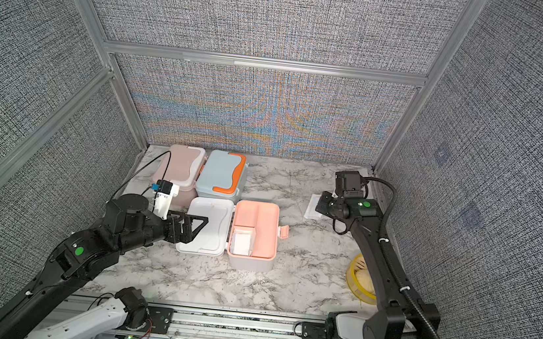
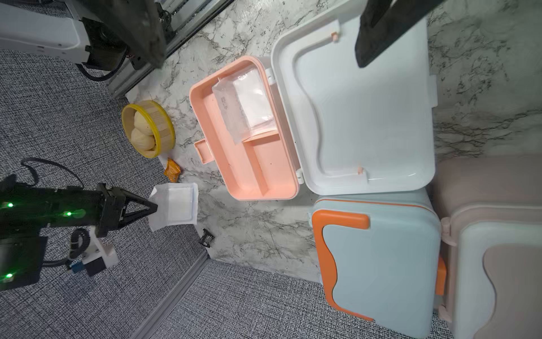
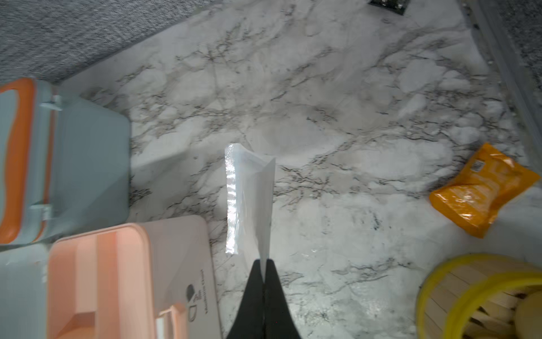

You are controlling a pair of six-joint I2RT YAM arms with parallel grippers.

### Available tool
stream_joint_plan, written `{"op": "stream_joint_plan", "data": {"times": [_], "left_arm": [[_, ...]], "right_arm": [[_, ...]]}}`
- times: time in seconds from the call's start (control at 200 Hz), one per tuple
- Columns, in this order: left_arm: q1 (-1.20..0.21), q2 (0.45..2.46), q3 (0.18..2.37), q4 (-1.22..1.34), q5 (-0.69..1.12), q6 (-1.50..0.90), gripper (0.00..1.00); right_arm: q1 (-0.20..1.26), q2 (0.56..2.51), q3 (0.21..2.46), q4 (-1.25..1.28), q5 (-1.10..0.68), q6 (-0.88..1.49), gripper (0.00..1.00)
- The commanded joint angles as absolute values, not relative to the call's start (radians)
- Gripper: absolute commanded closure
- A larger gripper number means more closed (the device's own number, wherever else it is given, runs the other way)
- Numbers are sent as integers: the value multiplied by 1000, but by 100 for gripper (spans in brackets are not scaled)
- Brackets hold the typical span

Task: Open first aid kits and take out gauze
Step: Pick up the gauze from the first aid kit, then place the gauze at the center of the board.

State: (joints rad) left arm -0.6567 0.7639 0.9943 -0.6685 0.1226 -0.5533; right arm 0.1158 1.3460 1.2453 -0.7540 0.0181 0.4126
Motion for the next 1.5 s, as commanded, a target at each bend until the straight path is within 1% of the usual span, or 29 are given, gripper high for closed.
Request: {"op": "stream_joint_plan", "data": {"times": [0.0, 0.105, 0.385, 0.635, 0.861, 0.926, 0.971, 1.066, 1.116, 1.246, 1.291, 1.386, 1.496], "left_arm": [[-656, 774, 994, -626, 147, -546, 0], [-656, 784, 993, -621, 148, -543, 0], [-657, 810, 973, -587, 166, -554, 0], [-657, 840, 970, -564, 179, -557, 0], [-657, 870, 958, -541, 199, -564, 0], [-657, 877, 954, -535, 202, -568, 0], [-658, 880, 953, -531, 202, -568, 0], [-657, 885, 949, -523, 205, -569, 0], [-658, 888, 944, -514, 210, -573, 0], [-658, 888, 926, -468, 229, -589, 0], [-657, 887, 919, -452, 236, -596, 0], [-658, 880, 907, -433, 241, -605, 0], [-657, 854, 888, -406, 259, -616, 0]], "right_arm": [[50, 1430, 1250, -762, 27, 340, 100], [7, 1568, 1302, -781, 31, 319, 100], [-49, 1857, 1439, -823, 164, 250, 100], [-92, 1963, 1551, -876, 245, 206, 100], [-110, 1999, 1563, -897, 292, 190, 100], [-110, 2003, 1565, -902, 299, 192, 88], [-110, 2001, 1566, -903, 302, 194, 77], [-110, 1982, 1567, -897, 280, 199, 60], [-109, 1967, 1565, -890, 268, 204, 56], [-110, 1890, 1527, -870, 223, 215, 41], [-109, 1839, 1497, -852, 188, 221, 35], [-93, 1724, 1434, -822, 145, 231, 27], [-70, 1584, 1358, -795, 13, 250, 18]]}}
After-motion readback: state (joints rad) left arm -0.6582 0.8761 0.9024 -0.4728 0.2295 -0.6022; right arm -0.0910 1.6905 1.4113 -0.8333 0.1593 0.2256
